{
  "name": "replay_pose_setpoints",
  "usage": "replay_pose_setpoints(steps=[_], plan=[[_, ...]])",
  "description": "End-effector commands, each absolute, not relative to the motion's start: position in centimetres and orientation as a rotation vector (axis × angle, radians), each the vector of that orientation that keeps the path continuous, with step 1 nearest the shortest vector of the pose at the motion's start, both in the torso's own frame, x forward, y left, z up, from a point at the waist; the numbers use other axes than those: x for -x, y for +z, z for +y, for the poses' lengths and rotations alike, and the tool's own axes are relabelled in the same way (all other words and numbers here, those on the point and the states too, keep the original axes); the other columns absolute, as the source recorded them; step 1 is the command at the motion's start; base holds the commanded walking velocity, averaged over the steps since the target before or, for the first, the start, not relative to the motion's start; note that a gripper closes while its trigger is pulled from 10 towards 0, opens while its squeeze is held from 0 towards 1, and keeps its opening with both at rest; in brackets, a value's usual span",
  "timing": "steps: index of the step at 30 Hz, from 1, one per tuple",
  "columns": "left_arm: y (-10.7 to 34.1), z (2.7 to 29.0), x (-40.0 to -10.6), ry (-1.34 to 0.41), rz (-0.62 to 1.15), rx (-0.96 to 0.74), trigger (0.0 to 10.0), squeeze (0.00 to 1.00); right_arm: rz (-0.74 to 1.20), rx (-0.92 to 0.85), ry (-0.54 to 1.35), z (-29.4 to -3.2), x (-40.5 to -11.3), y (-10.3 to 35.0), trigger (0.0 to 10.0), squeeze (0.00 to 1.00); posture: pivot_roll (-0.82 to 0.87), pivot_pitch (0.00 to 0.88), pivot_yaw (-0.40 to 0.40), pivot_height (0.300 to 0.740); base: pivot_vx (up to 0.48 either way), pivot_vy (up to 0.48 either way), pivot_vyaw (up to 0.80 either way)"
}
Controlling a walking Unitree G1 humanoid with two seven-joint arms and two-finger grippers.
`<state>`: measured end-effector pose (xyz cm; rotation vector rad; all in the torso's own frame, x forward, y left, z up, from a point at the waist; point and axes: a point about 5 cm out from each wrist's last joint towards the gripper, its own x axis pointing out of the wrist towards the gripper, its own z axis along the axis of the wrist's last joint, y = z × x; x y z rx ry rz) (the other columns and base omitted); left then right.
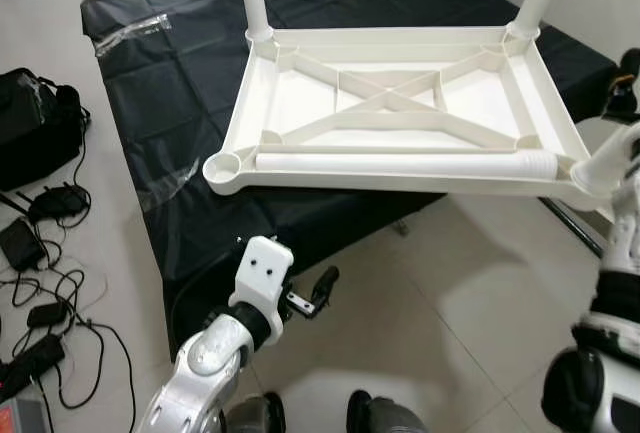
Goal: Building children table
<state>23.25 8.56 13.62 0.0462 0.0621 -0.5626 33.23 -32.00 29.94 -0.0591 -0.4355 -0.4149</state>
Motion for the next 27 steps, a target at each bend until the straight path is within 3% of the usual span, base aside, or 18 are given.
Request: replay_pose_setpoints(steps=[1,13,27], plan=[[13.3,8.9,-22.9,-0.565,0.087,-0.055,10.0,0.00,-0.452,0.047,-0.344,-31.6,-33.7,30.1,10.0,0.00,0.12,0.250,0.024,0.740,0.000,0.000,0.00],[13.8,9.5,-22.2,-0.568,0.088,-0.075,10.0,0.00,-0.347,0.104,-0.248,-32.2,-37.4,32.2,10.0,0.00,0.15,0.288,0.025,0.740,0.000,0.000,0.00],[13.9,9.4,-22.2,-0.564,0.089,-0.081,10.0,0.00,-0.375,0.126,-0.331,-31.1,-38.4,34.1,10.0,0.00,0.15,0.277,0.015,0.740,0.000,0.000,0.00]])
